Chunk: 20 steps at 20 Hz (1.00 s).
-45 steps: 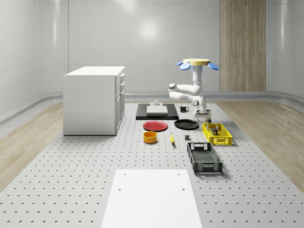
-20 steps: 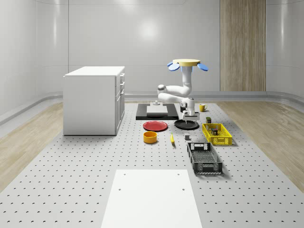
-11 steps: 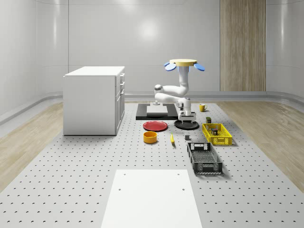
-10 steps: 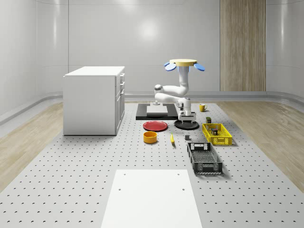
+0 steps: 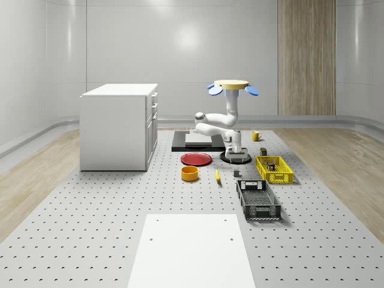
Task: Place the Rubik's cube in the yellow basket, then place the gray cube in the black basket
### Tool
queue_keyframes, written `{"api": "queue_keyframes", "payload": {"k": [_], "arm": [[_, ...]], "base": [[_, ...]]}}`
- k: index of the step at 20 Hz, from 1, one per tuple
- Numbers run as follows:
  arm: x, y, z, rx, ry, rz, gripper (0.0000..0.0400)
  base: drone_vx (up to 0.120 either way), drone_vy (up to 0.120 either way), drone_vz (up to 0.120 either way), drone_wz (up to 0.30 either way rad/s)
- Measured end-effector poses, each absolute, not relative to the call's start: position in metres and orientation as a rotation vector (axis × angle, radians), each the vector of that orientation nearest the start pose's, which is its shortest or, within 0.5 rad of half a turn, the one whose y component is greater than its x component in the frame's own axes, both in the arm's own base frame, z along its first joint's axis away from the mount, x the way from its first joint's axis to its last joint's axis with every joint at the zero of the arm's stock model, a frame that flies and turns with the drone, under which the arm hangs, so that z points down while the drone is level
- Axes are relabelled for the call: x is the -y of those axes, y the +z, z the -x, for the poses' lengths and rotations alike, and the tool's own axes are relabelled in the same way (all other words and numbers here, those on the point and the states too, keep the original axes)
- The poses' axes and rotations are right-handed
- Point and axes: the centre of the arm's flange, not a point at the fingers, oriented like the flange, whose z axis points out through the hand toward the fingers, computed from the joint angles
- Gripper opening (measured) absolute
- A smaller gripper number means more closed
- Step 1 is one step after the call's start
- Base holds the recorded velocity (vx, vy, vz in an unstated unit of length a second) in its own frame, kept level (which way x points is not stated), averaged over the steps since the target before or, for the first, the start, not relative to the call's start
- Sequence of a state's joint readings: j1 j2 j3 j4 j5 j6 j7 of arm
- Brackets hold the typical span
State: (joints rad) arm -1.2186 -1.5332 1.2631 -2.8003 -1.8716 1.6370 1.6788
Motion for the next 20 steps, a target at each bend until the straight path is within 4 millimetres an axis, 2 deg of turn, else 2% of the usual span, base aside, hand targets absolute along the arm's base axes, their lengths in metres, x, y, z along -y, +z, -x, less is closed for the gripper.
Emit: {"api": "queue_keyframes", "payload": {"k": [3,10,20], "arm": [[-0.006,0.527,-0.321,0.002,0.786,-0.001,0.04],[-0.006,0.527,-0.321,0.002,0.786,-0.001,0.04],[-0.009,0.548,-0.321,0.002,0.786,-0.001,0.04]], "base": [[0.12,0.0,0.0,0.0],[0.0,0.0,-0.097,0.0],[0.0,0.0,0.0,0.0]]}}
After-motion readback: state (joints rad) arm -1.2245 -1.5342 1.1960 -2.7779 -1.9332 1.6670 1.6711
